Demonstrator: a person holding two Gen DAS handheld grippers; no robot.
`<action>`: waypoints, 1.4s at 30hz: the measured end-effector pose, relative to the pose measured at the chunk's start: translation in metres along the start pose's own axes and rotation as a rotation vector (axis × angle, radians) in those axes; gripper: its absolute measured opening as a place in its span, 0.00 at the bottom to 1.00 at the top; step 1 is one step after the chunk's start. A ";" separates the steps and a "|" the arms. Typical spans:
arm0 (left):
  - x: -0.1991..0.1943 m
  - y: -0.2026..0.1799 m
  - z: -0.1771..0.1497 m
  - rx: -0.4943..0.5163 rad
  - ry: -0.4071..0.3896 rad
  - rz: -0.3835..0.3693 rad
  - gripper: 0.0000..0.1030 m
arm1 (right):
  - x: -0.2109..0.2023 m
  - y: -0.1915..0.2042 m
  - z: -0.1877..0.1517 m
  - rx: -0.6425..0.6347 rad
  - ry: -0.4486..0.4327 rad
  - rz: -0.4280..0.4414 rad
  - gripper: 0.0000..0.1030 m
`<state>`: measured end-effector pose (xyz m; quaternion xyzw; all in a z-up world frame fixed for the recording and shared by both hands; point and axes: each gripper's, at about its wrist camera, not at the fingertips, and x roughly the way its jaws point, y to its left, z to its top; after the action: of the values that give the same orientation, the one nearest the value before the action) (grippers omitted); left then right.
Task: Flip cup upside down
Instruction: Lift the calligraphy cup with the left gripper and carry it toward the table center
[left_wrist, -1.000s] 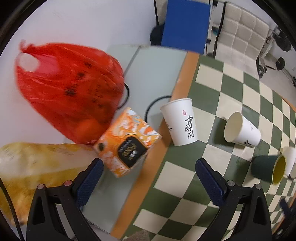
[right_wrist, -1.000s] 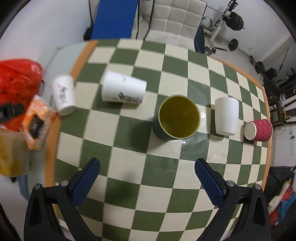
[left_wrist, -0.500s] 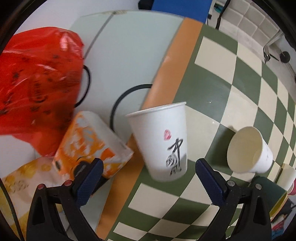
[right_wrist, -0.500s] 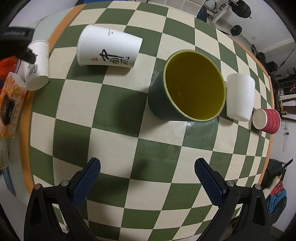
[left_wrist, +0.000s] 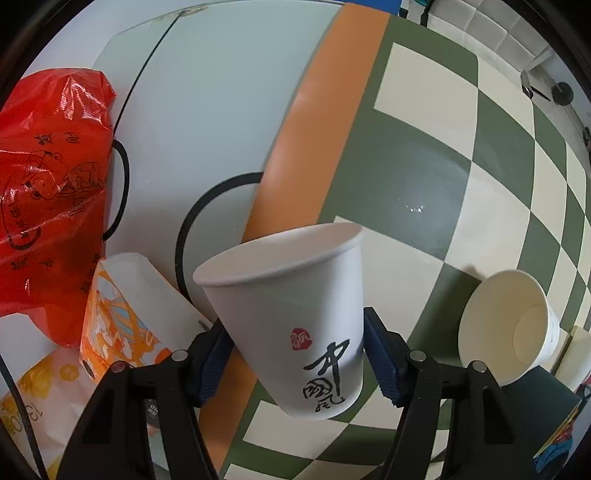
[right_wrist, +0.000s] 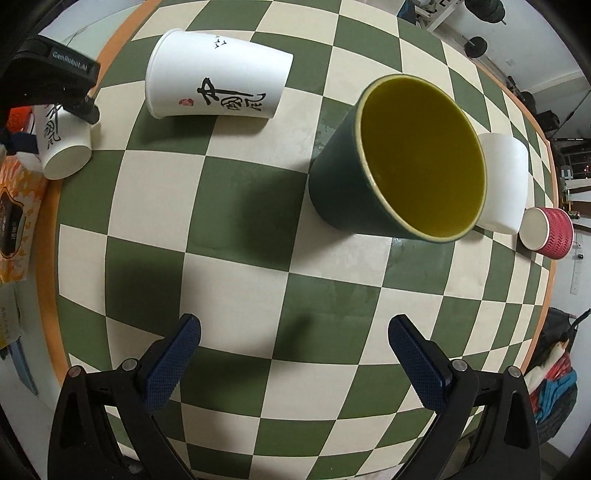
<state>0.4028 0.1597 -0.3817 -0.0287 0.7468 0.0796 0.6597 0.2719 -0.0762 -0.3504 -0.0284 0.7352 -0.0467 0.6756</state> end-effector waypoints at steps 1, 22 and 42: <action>-0.002 0.002 -0.002 0.003 -0.009 0.004 0.63 | 0.000 -0.001 -0.001 0.002 0.000 0.002 1.00; -0.097 -0.016 -0.130 0.130 -0.105 -0.029 0.61 | -0.010 -0.026 -0.018 0.029 -0.024 0.029 0.99; -0.058 -0.136 -0.285 0.326 -0.002 -0.091 0.61 | 0.013 -0.133 -0.155 0.110 0.012 0.015 0.99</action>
<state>0.1503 -0.0223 -0.3023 0.0451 0.7471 -0.0725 0.6592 0.1137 -0.2050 -0.3359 0.0145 0.7359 -0.0820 0.6720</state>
